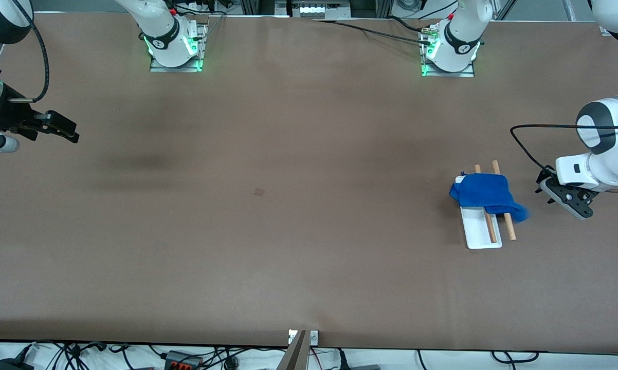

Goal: Pass towel and hang on rack
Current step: 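Lower the towel onto the dowels and open the left gripper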

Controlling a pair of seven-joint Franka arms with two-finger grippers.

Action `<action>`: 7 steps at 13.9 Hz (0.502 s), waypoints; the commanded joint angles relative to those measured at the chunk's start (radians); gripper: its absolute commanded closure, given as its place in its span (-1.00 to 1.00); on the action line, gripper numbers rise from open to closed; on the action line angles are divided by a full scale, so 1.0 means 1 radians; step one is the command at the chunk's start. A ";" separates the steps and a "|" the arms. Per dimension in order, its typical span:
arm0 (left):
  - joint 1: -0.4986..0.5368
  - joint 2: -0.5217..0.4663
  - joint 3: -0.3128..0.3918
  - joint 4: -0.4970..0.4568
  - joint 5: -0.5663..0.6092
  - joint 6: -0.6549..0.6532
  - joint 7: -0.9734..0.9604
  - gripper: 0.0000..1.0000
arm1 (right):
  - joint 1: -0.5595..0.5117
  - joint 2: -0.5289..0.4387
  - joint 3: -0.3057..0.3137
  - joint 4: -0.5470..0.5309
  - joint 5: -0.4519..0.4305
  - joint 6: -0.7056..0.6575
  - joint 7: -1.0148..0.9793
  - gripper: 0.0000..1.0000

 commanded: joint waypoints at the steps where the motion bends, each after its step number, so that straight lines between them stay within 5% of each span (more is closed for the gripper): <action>1: 0.013 -0.014 -0.008 0.007 -0.046 -0.010 0.099 -1.00 | -0.006 -0.016 0.006 0.026 -0.013 -0.048 -0.010 -1.00; 7: 0.030 -0.132 -0.005 0.014 -0.187 -0.204 0.072 -1.00 | -0.004 -0.043 0.009 0.026 -0.013 -0.083 0.001 -1.00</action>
